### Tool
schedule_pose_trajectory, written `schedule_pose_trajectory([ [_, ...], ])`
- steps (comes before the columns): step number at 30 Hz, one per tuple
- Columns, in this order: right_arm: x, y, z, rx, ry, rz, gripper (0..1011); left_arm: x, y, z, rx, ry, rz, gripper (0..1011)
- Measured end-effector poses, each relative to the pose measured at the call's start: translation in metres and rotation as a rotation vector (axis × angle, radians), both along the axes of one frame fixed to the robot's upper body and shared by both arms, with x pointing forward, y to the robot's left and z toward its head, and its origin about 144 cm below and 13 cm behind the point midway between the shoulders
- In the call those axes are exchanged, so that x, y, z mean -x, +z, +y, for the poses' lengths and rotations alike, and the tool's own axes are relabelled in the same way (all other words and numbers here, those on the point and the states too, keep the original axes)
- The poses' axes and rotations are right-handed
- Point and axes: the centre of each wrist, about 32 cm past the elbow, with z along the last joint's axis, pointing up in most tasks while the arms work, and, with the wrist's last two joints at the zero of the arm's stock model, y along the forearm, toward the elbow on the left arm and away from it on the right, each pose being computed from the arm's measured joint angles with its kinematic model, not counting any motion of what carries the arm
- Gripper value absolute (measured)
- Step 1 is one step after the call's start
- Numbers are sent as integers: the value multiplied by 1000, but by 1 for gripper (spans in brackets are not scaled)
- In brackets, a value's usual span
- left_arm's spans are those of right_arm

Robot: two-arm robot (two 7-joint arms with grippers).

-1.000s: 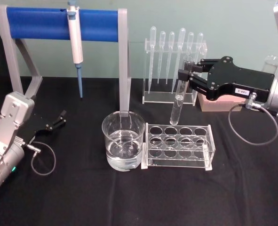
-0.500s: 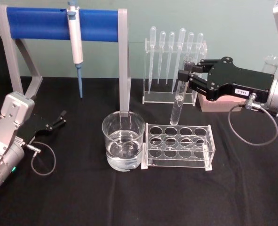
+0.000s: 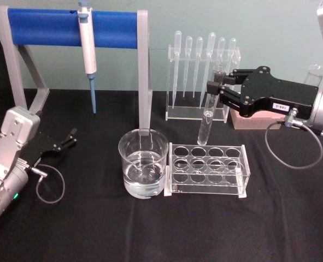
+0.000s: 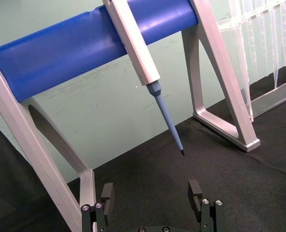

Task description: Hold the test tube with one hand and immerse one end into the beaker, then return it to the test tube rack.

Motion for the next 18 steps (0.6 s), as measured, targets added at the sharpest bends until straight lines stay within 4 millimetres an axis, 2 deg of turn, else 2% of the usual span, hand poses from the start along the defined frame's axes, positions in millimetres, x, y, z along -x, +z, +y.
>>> schedule_pose_trajectory([
  [18, 0, 0, 0, 0, 1, 0, 242, 0, 0, 0, 0, 0, 0, 1000],
])
